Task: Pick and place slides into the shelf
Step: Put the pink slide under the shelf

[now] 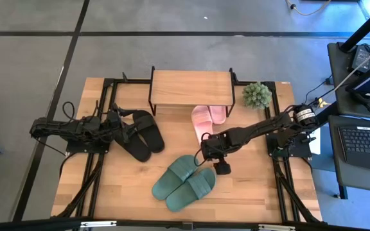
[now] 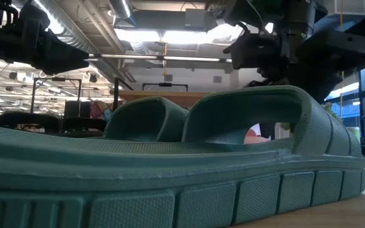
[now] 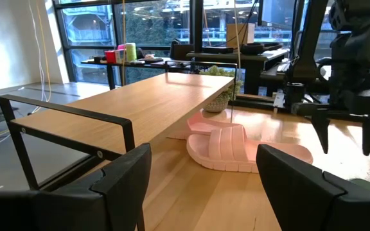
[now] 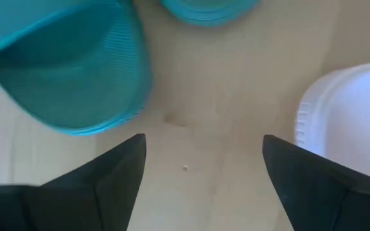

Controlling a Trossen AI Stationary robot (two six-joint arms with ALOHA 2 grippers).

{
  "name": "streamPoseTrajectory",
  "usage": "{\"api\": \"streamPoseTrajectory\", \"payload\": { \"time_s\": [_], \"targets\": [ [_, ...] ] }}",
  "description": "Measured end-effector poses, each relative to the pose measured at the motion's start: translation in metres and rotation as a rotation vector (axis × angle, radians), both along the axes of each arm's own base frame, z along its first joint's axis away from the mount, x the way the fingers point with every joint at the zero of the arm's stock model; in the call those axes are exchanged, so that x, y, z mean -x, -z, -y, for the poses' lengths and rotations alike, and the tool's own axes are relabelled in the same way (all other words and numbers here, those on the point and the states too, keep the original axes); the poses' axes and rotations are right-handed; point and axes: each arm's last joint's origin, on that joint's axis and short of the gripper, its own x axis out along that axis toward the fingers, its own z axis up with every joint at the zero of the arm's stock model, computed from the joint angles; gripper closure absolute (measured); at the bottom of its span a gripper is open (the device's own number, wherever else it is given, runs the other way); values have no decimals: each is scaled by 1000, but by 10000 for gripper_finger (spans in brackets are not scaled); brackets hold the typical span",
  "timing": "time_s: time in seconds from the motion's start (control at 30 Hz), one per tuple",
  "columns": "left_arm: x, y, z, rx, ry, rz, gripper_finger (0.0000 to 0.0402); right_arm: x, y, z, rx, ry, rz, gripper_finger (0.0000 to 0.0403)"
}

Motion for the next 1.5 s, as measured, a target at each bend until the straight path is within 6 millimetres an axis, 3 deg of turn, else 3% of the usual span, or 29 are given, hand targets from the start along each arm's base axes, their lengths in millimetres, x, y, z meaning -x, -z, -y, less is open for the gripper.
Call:
{"api": "streamPoseTrajectory", "payload": {
  "time_s": [0.87,1.5],
  "targets": [
    [0,0,0,2,0,1,128,-7,10,7,34,-26,7,92],
    [0,0,0,2,1,1,128,-12,13,28,61,32,14,92]
  ]
}}
